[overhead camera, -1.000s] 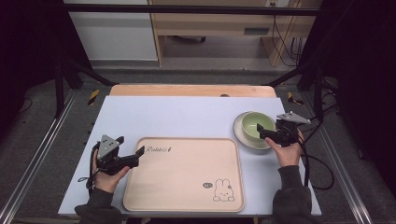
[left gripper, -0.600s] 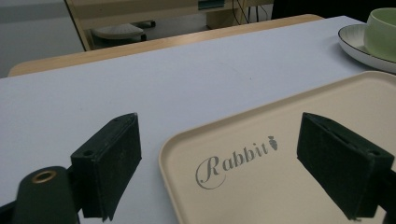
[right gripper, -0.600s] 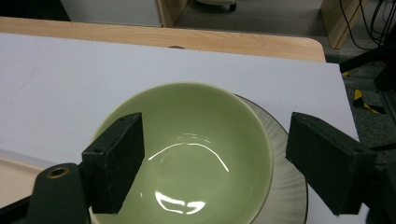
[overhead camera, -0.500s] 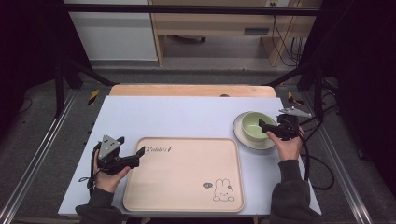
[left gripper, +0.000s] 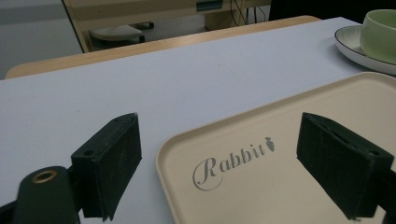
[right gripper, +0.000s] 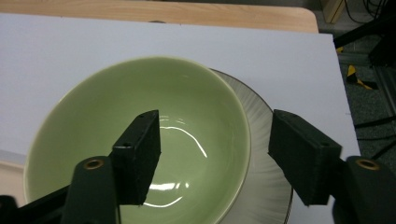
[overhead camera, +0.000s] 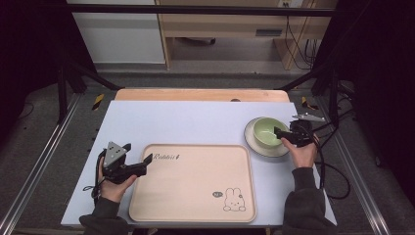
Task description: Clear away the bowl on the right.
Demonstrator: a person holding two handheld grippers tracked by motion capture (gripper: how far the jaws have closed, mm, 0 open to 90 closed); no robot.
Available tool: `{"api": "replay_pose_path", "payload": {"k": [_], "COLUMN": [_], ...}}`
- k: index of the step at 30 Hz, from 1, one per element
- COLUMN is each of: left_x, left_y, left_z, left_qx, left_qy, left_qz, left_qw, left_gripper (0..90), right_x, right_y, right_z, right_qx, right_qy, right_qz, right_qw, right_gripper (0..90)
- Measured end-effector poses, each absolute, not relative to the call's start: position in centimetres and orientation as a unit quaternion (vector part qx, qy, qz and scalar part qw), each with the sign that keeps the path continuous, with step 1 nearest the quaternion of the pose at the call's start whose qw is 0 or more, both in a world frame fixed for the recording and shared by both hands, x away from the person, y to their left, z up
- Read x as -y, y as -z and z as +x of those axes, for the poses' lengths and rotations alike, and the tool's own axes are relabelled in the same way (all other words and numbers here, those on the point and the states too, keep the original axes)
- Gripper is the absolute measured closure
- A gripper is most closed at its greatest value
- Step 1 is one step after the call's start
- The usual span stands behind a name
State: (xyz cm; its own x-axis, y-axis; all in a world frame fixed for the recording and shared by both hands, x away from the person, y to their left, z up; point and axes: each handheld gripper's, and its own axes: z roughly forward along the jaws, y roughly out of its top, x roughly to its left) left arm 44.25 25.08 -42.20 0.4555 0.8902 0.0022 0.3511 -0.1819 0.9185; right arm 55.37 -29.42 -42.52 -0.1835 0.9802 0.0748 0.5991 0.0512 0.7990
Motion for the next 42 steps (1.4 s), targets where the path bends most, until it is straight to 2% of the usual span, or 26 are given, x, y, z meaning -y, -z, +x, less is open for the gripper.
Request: {"api": "replay_pose_path", "payload": {"k": [7,20,42], "left_x": [-25.0,-25.0,-24.9], "left_y": [42.2,42.3,42.5], "left_z": [44.2,44.3,44.4], "left_qx": [-0.435,-0.435,-0.437], "left_qy": [-0.287,-0.286,-0.285], "left_qz": [0.714,0.715,0.717], "left_qw": [0.468,0.466,0.462], "left_gripper": [13.6,13.7,13.9], "right_x": [29.4,30.0,30.4], "right_y": [43.3,43.9,44.5], "right_z": [55.8,56.3,57.2], "right_qx": [-0.689,-0.69,-0.671], "right_qy": [-0.335,-0.318,-0.322], "right_qz": [0.591,0.615,0.646], "right_qw": [0.251,0.211,0.17], "right_gripper": [46.6,62.2,77.8]}}
